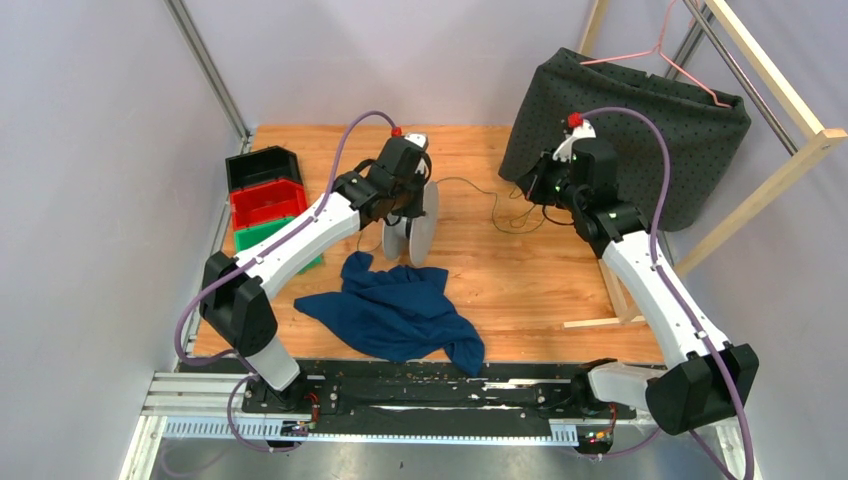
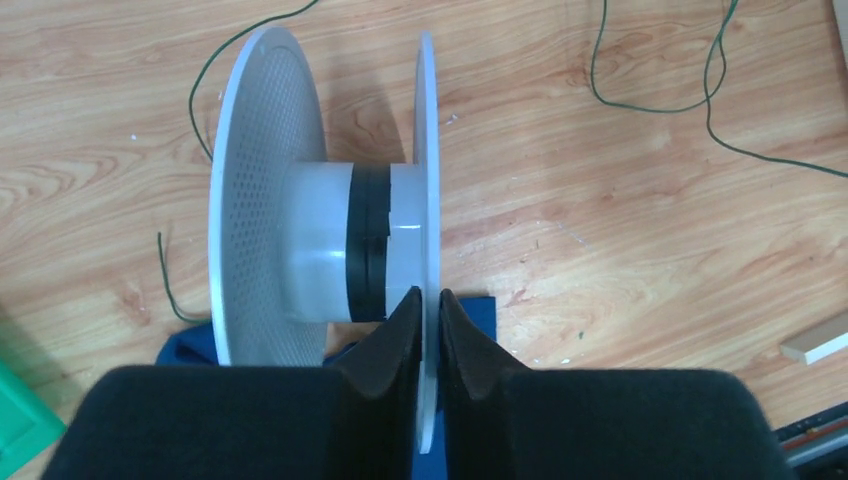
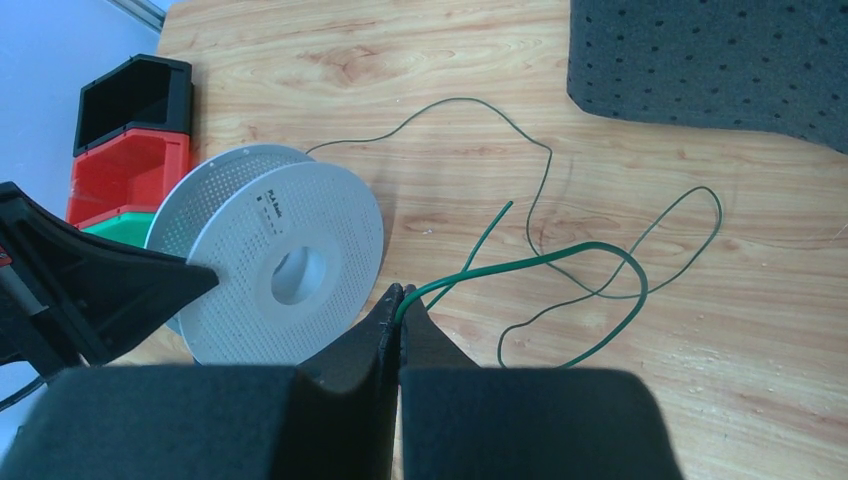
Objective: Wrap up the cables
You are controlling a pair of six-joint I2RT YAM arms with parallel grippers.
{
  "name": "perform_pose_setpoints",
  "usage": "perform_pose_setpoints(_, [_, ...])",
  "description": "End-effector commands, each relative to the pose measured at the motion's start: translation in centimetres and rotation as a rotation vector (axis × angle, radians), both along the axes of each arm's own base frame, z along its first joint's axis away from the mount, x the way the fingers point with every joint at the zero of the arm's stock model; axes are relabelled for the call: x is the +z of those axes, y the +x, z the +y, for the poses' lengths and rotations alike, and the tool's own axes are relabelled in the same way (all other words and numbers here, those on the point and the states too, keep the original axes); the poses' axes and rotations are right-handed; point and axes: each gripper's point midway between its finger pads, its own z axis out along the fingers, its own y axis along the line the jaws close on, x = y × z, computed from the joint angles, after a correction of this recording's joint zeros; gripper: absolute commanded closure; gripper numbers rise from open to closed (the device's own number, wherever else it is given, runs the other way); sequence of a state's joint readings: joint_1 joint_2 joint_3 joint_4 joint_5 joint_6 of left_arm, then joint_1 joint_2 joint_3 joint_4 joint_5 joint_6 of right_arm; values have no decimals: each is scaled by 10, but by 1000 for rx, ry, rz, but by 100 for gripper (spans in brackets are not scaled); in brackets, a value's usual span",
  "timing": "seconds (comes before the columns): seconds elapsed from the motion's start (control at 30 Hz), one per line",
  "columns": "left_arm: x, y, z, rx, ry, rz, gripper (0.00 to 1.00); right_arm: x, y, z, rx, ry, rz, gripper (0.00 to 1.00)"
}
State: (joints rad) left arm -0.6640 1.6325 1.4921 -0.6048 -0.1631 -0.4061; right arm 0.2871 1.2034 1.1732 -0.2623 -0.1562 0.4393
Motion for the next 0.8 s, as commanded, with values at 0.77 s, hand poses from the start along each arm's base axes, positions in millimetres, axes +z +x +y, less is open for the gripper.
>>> perform_pose_setpoints(0.77, [88, 9, 25, -18, -288, -15, 52, 77, 4, 94, 342, 175, -60, 99])
